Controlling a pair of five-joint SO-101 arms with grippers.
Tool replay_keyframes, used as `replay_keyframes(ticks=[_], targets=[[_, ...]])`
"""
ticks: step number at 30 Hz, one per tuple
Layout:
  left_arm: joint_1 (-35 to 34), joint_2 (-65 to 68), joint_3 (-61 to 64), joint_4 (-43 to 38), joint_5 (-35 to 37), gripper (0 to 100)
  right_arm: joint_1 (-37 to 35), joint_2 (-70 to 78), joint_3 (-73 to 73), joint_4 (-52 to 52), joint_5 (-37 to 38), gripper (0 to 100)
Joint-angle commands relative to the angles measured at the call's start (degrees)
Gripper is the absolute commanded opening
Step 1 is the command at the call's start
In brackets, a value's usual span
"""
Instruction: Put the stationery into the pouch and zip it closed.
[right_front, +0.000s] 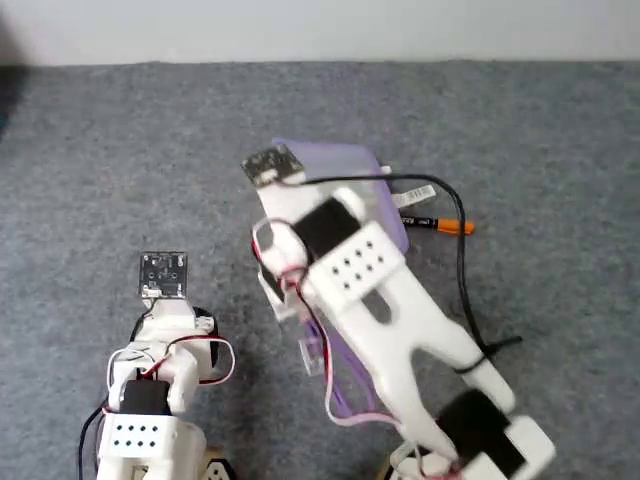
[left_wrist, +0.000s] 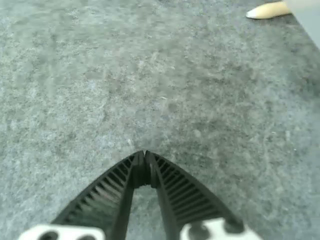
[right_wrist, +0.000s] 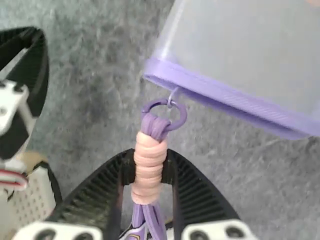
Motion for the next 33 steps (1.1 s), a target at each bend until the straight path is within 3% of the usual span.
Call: replay_keyframes(ticks=[1,8,16,22,25,30,33], targets=[[1.8,-0.8,-0.6,-1.1,0.3,1,-1.5,-9.5,6.9,-0.5,-2.5,0.8],[3.8,-0.8,-0.6,-1.1,0.3,1,-1.6,-22.7,24.4,-10.5,-1.2,0.8],[2.5,-0.8,-1.4,0.1,-0.1,1,-1.3,-28.4,30.8,-21.2,2.5,0.8],[0.6,-0.8,-9.5,5.6,-14.7,1,-1.3,-28.4,30.8,-28.0,2.5,0.8],[-4.0,-0.7,-18.7,10.6,-12.1,1,-1.3,-28.4,30.8,-30.9,2.5,0.8],[-2.4,-0.7,-31.4,18.6,-8.3,2,-1.3,-28.4,30.8,-35.9,2.5,0.8],[-0.9,-0.7,-33.5,20.7,-5.0,8,-1.3,-28.4,30.8,-40.0,2.5,0.8]])
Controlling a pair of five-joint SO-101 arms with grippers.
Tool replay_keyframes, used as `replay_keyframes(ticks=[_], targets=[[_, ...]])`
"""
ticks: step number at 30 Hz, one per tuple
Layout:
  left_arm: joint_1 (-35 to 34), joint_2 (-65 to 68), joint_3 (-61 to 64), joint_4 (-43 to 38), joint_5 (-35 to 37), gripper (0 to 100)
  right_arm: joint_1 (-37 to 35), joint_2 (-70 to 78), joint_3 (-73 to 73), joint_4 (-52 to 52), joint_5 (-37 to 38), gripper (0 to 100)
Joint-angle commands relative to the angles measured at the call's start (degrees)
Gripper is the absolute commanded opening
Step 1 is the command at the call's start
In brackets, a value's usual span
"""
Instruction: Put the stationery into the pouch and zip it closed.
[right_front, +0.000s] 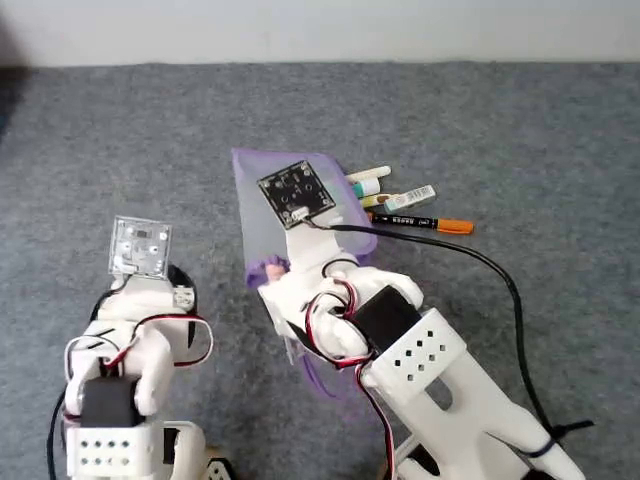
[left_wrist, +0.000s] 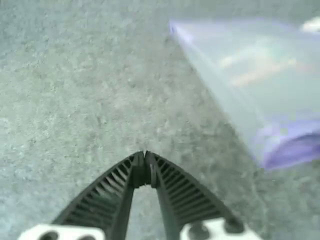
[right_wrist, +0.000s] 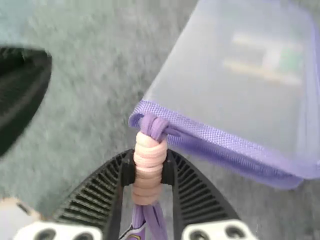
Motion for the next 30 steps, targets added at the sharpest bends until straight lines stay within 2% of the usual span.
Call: replay_keyframes(ticks=[1,4,11,16,25,30], targets=[[1.0,-0.7,-4.5,1.8,4.9,12,-0.1,-1.9,-0.3,-4.7,0.5,0.8],[1.7,-0.7,-4.5,2.0,8.2,21,-0.1,-1.8,-0.3,-6.7,0.5,0.8],[8.4,-0.6,-4.3,-0.2,8.9,16,-0.1,-2.0,-0.4,-6.5,0.5,0.8],[8.5,-0.6,-1.7,-6.0,8.9,16,-0.1,-2.1,-0.4,-6.5,0.5,0.8],[13.0,-0.6,-1.5,-6.2,9.0,16,-0.1,-2.2,-0.4,-6.5,0.5,0.8],[13.1,-0.4,0.4,-8.7,8.9,16,-0.1,-2.0,-0.4,-6.5,0.5,0.8]])
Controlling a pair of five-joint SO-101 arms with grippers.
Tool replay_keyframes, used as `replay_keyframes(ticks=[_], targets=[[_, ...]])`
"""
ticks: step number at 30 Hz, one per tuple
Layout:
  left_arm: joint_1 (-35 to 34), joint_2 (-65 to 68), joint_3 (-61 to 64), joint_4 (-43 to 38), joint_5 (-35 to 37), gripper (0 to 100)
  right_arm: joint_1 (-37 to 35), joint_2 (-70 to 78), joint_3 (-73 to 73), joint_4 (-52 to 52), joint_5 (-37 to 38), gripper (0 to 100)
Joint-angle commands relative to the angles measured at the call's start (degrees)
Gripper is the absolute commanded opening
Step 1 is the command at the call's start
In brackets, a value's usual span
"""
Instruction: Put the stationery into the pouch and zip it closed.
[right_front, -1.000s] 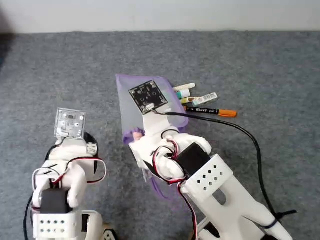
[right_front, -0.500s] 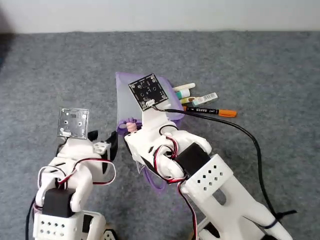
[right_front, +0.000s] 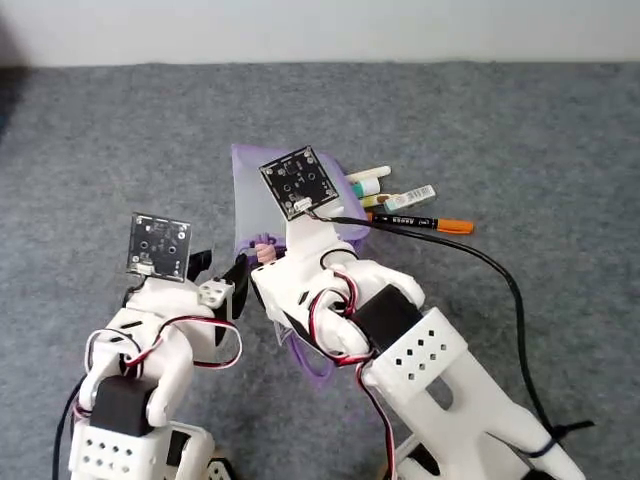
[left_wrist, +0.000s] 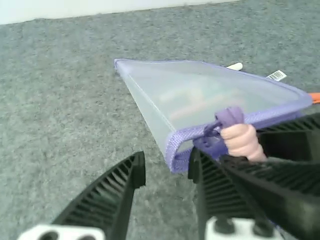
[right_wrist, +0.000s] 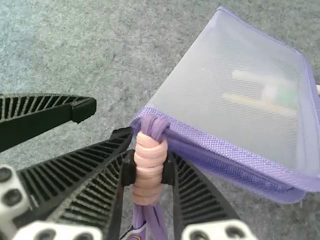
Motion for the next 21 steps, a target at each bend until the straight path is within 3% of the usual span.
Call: replay_keyframes(ticks=[1,6,21], targets=[[0.5,-0.3,1.5,-3.6,0.4,16,-0.5,-2.0,-0.5,-1.0,0.5,0.8],[-0.4,-0.3,6.3,-9.5,0.4,16,-0.5,-2.2,-0.5,-0.9,0.5,0.8],[0.0,-0.2,10.3,-17.2,0.3,16,-0.8,-2.6,-0.8,3.5,0.5,0.8]])
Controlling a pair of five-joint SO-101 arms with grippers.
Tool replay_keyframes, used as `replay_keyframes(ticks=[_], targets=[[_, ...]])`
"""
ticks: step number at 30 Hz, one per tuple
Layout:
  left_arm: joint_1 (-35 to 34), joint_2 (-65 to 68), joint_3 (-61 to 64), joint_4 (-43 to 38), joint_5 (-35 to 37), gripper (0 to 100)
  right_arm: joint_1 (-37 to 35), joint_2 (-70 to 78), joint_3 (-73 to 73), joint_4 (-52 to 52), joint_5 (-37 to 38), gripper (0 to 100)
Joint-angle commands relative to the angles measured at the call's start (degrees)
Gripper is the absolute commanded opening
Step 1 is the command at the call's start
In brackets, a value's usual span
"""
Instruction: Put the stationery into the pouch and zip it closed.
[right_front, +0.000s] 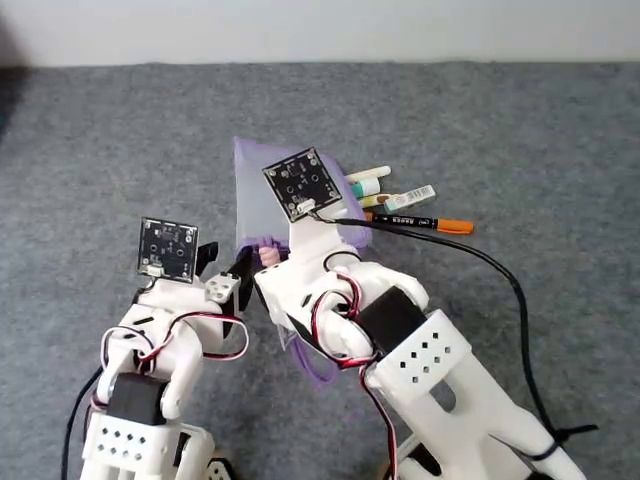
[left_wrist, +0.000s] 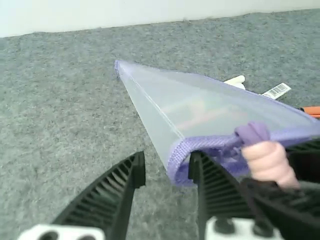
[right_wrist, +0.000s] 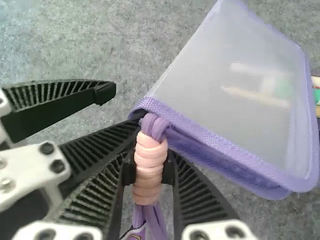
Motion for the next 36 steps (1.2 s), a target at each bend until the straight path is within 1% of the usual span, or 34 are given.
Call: replay_keyframes(ticks=[1,7,11,13,16,18,20,25,27,29,33,36], targets=[[0.1,-0.4,1.6,-4.3,0.4,16,-0.8,-1.7,-0.8,0.6,0.5,0.8],[0.1,-0.4,3.1,-5.5,0.4,16,-1.0,-1.7,-0.8,0.7,0.5,0.8],[0.1,-0.4,3.1,-5.5,0.4,16,-3.6,-1.7,-0.8,0.7,0.5,0.8],[0.1,-0.4,3.1,-5.5,0.3,13,-4.8,-1.7,-0.8,0.7,0.5,0.8],[0.2,-0.6,3.1,-5.5,0.1,5,-5.0,-1.7,-0.8,0.7,0.5,0.8],[0.2,-0.7,3.1,-5.5,0.1,2,-5.0,-1.7,-0.8,0.7,0.5,0.8],[0.4,-0.7,3.0,-5.5,0.1,1,-5.0,-1.7,-0.8,0.7,0.5,0.8],[3.7,-0.7,2.7,-4.9,0.1,1,-4.8,-1.7,-0.8,2.2,0.5,0.8],[4.2,-0.8,1.4,-2.8,0.3,1,-4.4,-2.2,-0.8,4.8,0.5,0.8],[4.0,-0.8,-1.4,1.4,0.3,1,-2.9,-4.2,-0.7,7.3,0.5,0.8],[3.9,-0.7,-7.1,11.7,0.1,1,2.4,-9.4,-0.6,10.9,0.5,0.8],[3.8,-0.7,-9.9,17.3,0.1,1,6.2,-12.4,-0.4,14.0,0.5,0.8]])
